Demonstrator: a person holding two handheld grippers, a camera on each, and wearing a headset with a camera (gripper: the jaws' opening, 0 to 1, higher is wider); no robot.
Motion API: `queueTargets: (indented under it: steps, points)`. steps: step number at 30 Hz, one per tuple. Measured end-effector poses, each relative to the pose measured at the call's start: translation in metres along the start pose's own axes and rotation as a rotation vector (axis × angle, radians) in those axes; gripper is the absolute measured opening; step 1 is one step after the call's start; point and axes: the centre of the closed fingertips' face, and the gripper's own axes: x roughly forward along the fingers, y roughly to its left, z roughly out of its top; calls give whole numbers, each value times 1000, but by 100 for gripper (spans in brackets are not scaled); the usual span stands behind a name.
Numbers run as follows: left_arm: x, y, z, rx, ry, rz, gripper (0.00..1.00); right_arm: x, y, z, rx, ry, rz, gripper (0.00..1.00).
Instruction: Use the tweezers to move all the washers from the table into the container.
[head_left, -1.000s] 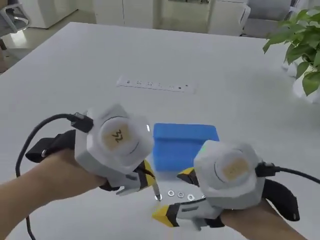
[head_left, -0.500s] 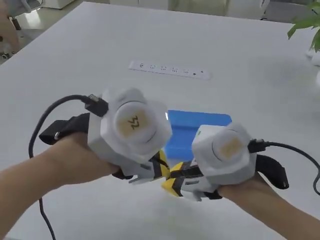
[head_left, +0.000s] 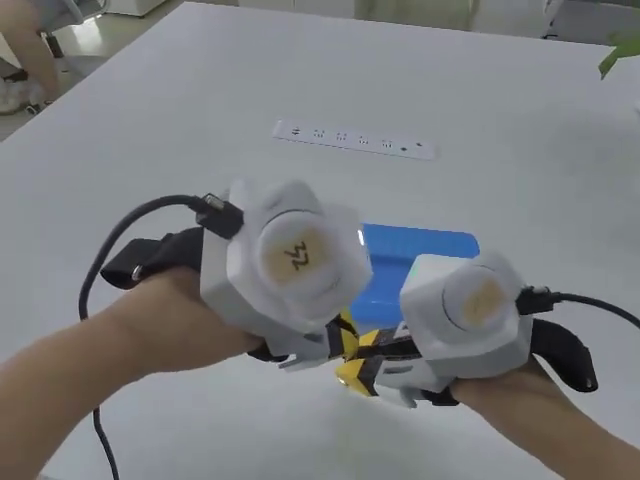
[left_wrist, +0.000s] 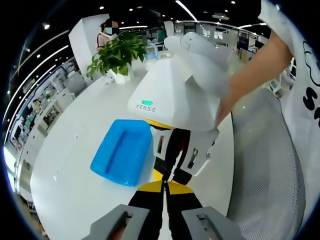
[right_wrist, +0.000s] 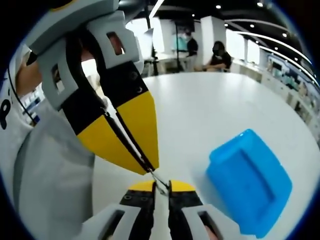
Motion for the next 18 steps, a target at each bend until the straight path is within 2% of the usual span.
queueTargets:
  steps: [3, 4, 6, 10, 13, 15, 16, 18]
  points:
    - [1, -2, 3, 21, -6, -1, 0, -1, 3, 0, -37, 16, -10, 4]
    - [1, -2, 3, 28, -4, 1, 0, -1, 2, 0, -69, 27, -20, 4]
    - [1, -4, 4, 30, -7, 0, 0, -2, 3, 0, -79, 39, -23, 4]
    - [-6, -1, 10, 33, -40, 18, 0, -11, 0, 7, -88, 25, -39, 3]
    - [-14, 4, 19, 57, -83, 45, 0, -18, -2, 15, -95, 5, -52, 3]
    - [-20, 9, 28, 88, -140, 84, 0, -23, -4, 23, -100, -12, -64, 3]
    - [-23, 11, 31, 75, -166, 103, 0, -27, -6, 26, -103, -18, -70, 3]
    - [-29, 15, 36, 45, -192, 131, 0, -31, -10, 31, -111, -26, -83, 3]
